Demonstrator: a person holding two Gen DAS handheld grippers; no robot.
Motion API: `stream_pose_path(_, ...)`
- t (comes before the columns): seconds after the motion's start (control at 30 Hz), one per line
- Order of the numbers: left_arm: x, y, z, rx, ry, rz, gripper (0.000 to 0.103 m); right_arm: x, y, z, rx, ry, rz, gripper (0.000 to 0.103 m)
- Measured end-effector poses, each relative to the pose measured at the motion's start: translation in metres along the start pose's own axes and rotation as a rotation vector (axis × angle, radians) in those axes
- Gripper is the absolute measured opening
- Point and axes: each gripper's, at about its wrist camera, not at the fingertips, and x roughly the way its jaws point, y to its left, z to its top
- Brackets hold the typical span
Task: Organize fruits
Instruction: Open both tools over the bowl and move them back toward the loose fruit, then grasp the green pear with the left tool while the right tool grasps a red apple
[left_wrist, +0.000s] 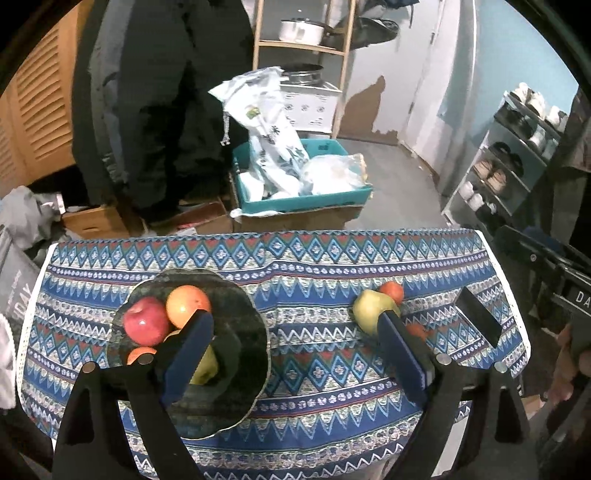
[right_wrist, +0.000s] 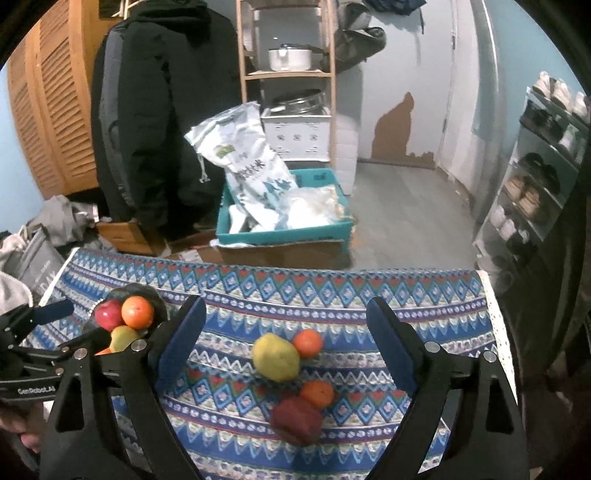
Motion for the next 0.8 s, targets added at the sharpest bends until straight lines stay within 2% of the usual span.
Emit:
stream_pose_path(0.27,0.014,-0.017,-0.004,0.037,0.024,-0.013,0.092,0.001,-0.022,-0.013,0.025,0.027,-0.032,0.088)
stream_pose_path(0.8,0.082,-0.022,-0.035,0.049,0.167,-0.005,0.092,0.065,-0.036,-0.083,0.055,0.278,0.013,0.088)
